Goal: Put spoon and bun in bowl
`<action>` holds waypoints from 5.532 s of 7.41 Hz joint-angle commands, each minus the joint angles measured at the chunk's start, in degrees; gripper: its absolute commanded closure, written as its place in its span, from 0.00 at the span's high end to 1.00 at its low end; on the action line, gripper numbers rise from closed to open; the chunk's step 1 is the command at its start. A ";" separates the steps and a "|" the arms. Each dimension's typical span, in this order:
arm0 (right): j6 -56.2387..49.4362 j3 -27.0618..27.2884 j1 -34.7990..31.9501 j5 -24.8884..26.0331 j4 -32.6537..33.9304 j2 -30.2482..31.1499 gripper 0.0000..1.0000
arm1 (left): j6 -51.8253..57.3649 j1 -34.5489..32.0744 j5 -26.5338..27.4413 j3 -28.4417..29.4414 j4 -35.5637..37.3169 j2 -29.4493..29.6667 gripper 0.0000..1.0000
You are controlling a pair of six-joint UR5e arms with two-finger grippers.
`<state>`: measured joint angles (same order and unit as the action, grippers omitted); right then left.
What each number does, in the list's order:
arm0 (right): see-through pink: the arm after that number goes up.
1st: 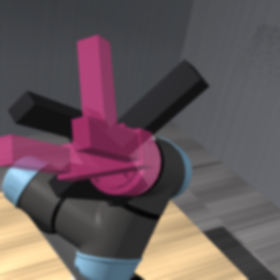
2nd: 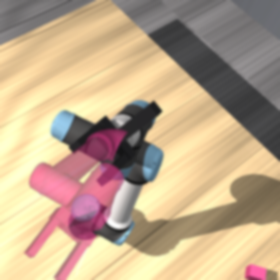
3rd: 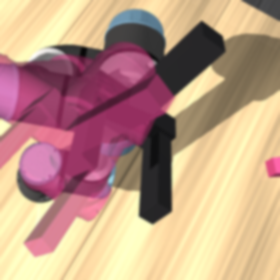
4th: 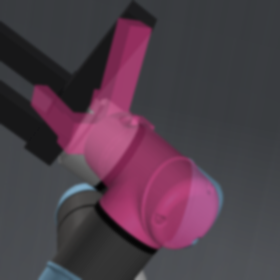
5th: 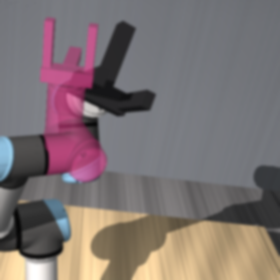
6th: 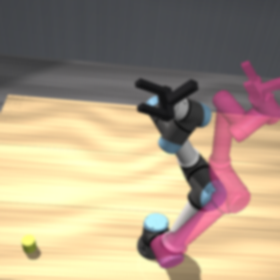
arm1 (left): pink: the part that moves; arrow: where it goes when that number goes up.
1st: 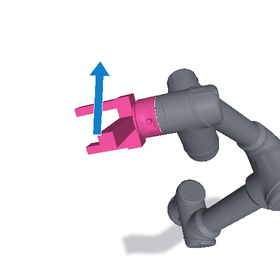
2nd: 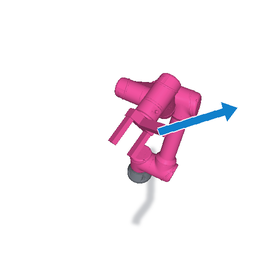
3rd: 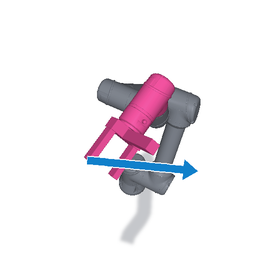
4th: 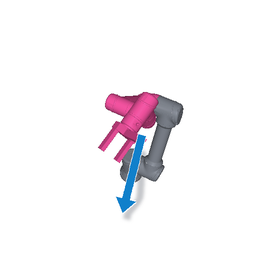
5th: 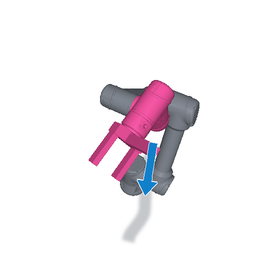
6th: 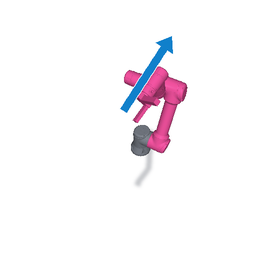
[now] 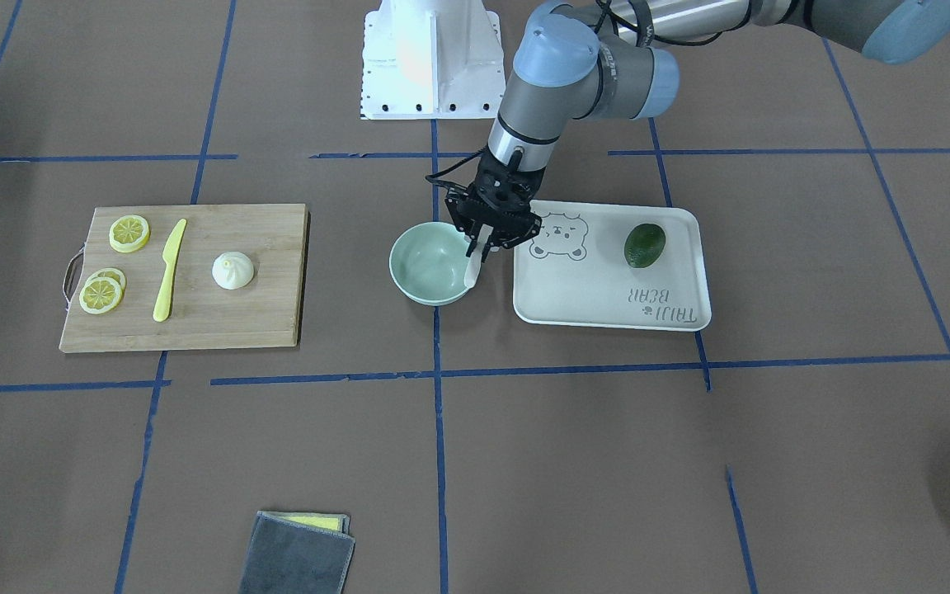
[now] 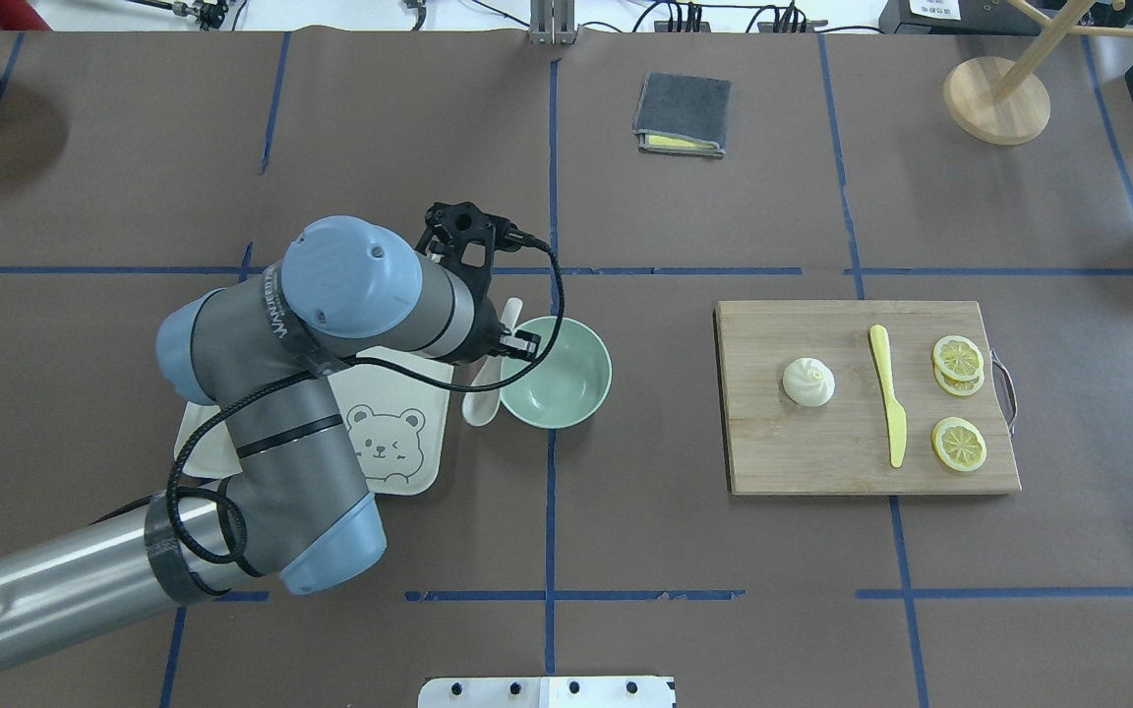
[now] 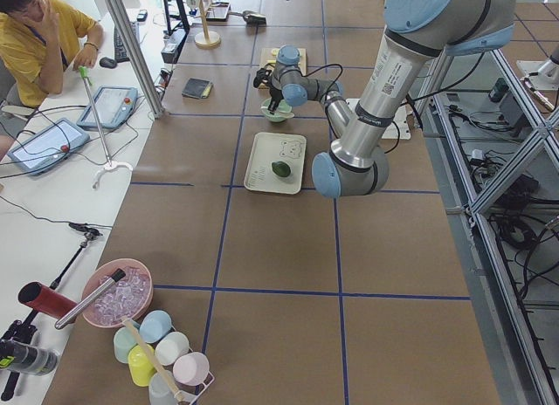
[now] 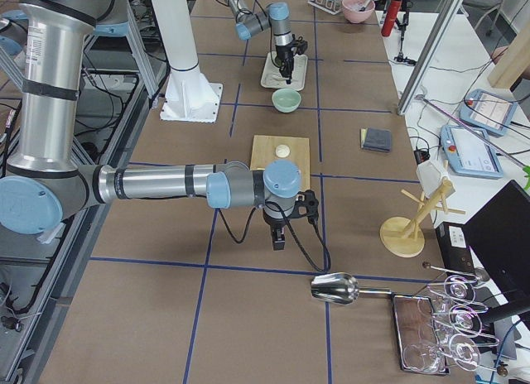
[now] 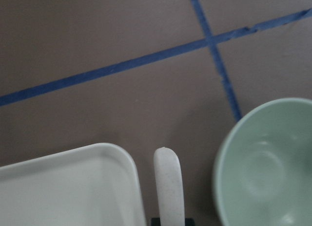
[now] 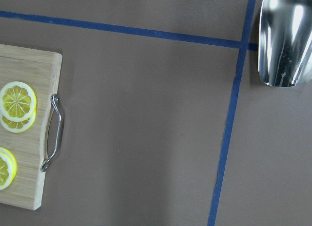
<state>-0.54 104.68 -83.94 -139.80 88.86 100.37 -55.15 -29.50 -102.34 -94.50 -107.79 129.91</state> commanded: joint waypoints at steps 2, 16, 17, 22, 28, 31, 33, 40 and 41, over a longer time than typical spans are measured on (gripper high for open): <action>0.10 0.00 0.00 -0.65 0.00 0.09 1.00 | -0.13 0.24 0.12 9.58 -9.17 5.44 0.00; 67.95 1.23 43.04 20.18 -21.06 -19.92 1.00 | 25.09 -25.74 -11.09 -11.05 -8.75 -27.05 0.82; 67.86 1.15 44.81 22.45 -16.40 -22.47 0.99 | 31.97 -29.87 -15.13 -11.15 -9.27 -29.08 0.85; 67.16 -0.52 45.97 25.28 -14.77 -22.85 0.86 | 32.39 -30.96 -17.55 -14.57 -9.19 -31.29 0.92; 67.16 -1.32 47.03 28.18 -14.77 -23.38 0.49 | 32.48 -30.88 -17.37 -14.40 -9.19 -31.21 0.92; 67.60 -0.79 47.11 28.18 -14.77 -23.47 0.31 | 32.48 -30.88 -17.37 -14.40 -9.19 -31.30 0.92; 67.95 1.13 46.50 27.92 -14.59 -23.73 0.31 | 32.48 -30.88 -17.37 -14.40 -9.19 -31.30 0.92; 85.59 -5.32 53.59 33.15 6.68 -54.27 0.36 | 32.48 -30.97 -17.55 -15.54 -9.19 -32.00 0.92; 85.79 -8.06 54.75 33.80 5.63 -55.53 0.43 | 32.48 -30.97 -17.55 -15.45 -9.19 -32.00 0.92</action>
<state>83.18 100.86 -31.44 -108.10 95.37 48.33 -22.68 -60.47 -119.88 -110.00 -116.98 97.95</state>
